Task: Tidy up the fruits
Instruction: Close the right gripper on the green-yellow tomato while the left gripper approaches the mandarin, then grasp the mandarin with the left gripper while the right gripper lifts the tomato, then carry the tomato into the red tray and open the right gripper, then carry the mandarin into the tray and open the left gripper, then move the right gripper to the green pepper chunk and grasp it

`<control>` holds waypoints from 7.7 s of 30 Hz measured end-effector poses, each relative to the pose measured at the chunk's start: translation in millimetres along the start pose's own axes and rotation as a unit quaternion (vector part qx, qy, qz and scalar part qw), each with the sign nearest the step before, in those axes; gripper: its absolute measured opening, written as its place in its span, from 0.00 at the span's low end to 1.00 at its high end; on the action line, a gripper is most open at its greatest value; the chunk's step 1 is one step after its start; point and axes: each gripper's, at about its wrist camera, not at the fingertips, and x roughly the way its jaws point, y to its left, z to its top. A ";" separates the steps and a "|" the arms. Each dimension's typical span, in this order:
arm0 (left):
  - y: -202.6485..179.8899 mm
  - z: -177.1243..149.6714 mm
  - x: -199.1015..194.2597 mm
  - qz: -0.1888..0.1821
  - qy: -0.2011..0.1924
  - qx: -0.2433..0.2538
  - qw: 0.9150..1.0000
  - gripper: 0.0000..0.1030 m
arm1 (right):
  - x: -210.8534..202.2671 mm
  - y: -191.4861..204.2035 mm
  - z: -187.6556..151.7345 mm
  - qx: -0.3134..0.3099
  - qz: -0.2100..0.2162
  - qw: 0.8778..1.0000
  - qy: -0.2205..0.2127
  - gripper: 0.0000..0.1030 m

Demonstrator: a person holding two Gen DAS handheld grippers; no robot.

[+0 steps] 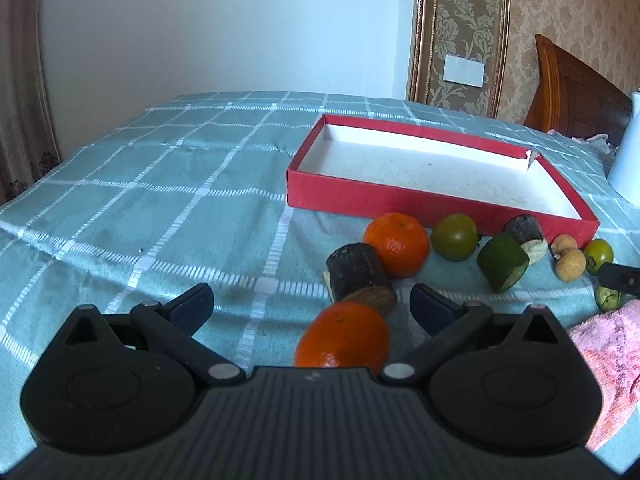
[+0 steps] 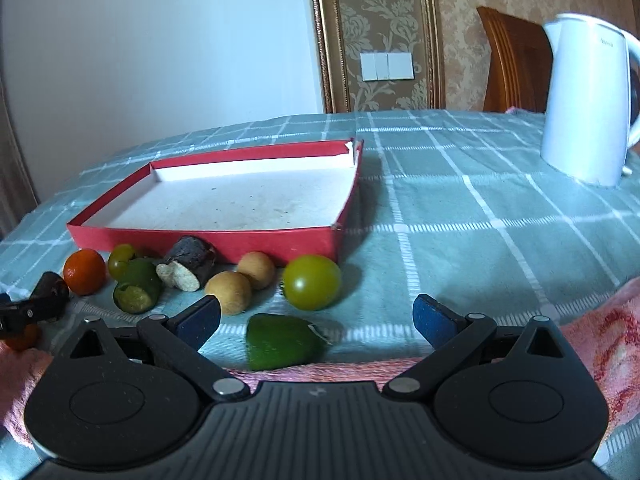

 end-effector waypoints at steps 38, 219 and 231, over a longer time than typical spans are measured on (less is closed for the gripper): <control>-0.7 -3.0 2.4 -0.012 0.019 0.015 1.000 1.00 | 20.0 -8.4 18.1 -0.002 0.016 1.000 -0.008 0.36; -7.5 31.1 -22.2 -0.138 -0.034 0.019 0.990 0.93 | 75.2 15.2 73.4 -0.002 -0.023 1.000 0.004 0.77; -4.7 -7.2 -7.9 -0.124 0.013 0.032 0.992 0.96 | 26.8 -3.7 56.8 0.005 0.013 1.000 -0.009 0.77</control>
